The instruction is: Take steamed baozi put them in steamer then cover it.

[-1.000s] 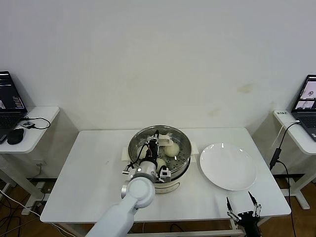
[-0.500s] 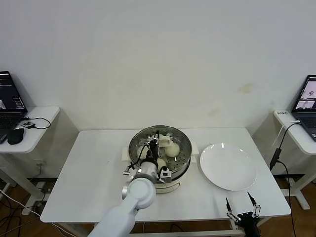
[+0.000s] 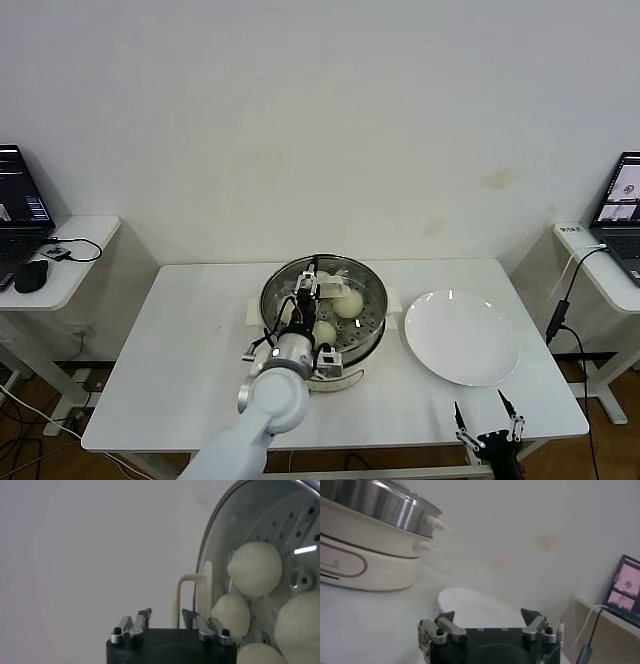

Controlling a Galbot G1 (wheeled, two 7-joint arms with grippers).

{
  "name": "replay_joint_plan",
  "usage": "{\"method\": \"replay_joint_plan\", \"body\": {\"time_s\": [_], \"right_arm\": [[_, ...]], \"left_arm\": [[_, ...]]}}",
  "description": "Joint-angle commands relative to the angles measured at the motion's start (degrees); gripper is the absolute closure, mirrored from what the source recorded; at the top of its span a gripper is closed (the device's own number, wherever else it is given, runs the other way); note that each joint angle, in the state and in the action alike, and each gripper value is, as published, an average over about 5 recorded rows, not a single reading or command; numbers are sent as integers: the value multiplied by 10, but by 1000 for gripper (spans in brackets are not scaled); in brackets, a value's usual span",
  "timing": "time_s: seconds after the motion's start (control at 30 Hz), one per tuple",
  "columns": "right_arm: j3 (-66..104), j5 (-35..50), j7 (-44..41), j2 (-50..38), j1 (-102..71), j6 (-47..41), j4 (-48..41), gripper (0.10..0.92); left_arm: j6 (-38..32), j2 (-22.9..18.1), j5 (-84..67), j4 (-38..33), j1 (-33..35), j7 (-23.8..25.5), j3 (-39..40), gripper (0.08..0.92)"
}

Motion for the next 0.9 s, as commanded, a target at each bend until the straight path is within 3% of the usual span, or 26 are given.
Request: {"method": "replay_joint_plan", "body": {"time_s": [0.03,0.17,0.27,0.37,0.47,0.6,0.9], "right_arm": [[-4,0,0,0,-1,-1,-1,202],[-7,-3,1,-1,-3,0,-3,203],[-10,-4,1,-2,-4,-1,-3,203],[-11,-2,1,-4,-5,-1,0,202],[-11,5,0,-8,-9,0,3,203],[-20,23,-1,-18,-13,3,7,203],[-53,92,-10,-59,-39,-21,38,203]], "left_arm": [[-7,49,-25,-140,99,-12,-8,288],[-21,65,-63,-210,151,-38,-27,196],[-36,78,-125,-268,212,-63,-62,180],[-84,89,-286,-304,297,-135,-126,177],[-192,85,-552,-300,371,-219,-226,177],[-273,76,-804,-280,433,-247,-341,177],[-354,42,-938,-212,519,-261,-382,177]]}}
